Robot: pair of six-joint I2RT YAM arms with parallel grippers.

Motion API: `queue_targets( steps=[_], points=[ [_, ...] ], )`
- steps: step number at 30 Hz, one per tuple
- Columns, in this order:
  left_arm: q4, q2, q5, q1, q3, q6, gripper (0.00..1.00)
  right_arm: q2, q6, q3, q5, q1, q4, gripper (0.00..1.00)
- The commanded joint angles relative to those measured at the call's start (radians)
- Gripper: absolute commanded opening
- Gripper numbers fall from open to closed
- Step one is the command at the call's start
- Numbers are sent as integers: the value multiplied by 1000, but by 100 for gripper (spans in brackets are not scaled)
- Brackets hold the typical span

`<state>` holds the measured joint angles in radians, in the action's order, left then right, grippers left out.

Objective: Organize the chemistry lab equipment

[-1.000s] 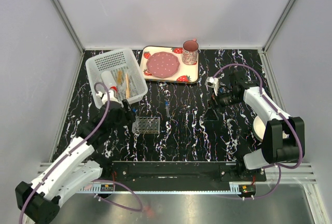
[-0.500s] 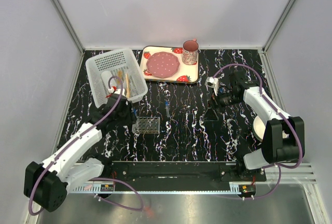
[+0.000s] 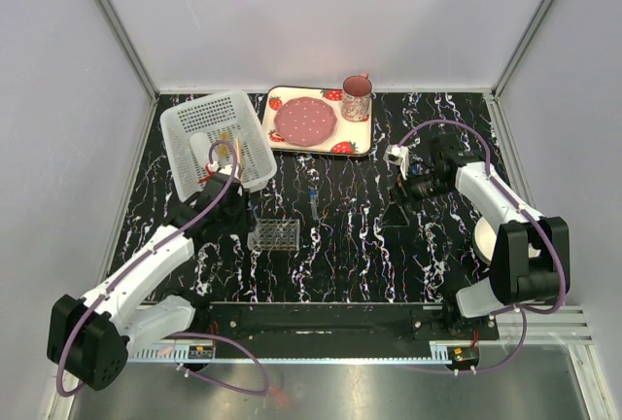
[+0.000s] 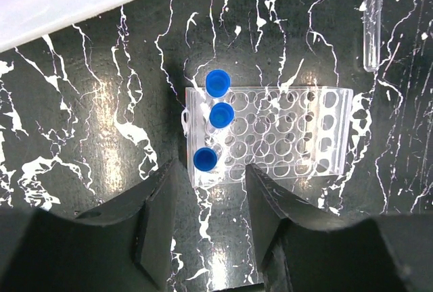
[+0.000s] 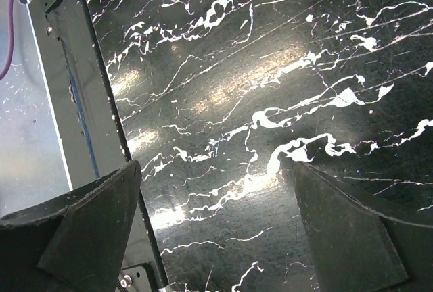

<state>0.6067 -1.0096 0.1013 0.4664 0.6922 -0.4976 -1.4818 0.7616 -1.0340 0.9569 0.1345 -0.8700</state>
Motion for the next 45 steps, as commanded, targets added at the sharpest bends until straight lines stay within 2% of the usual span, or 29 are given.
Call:
queue_targets(
  steps=[1,6,7,10,11,15,19,21,26,28,32,39,45],
  points=[
    [-8,75,14,-5,62,16,49,-2,-45,-32,-47,-6,40,99],
    [-16,202,51,-8,69,-1,71,8,-180,-40,-185,-35,143,99],
    [-21,221,52,-9,64,-4,81,15,-250,-38,-219,-41,202,99],
    [-41,295,61,-14,46,-16,98,17,-419,-31,-450,-55,332,100],
    [-45,311,60,-17,43,-19,99,12,-448,-38,-563,-56,353,100],
    [-39,391,51,-23,35,-25,99,-67,-609,-107,-743,-58,382,100],
    [-19,437,55,-25,27,-30,99,-219,-628,-256,-855,-56,275,100],
    [-10,465,57,-25,18,-35,99,-294,-627,-311,-877,-56,209,100],
    [10,512,67,-26,0,-39,99,-380,-616,-394,-888,-56,174,98],
    [14,523,71,-25,-8,-41,99,-413,-616,-406,-892,-58,172,94],
    [18,540,69,-26,-20,-42,99,-460,-624,-419,-897,-56,170,73],
    [15,548,61,-26,-34,-55,99,-528,-622,-436,-919,-58,166,44],
    [11,552,51,-26,-23,-61,99,-554,-624,-423,-928,-58,174,33]
  ],
)
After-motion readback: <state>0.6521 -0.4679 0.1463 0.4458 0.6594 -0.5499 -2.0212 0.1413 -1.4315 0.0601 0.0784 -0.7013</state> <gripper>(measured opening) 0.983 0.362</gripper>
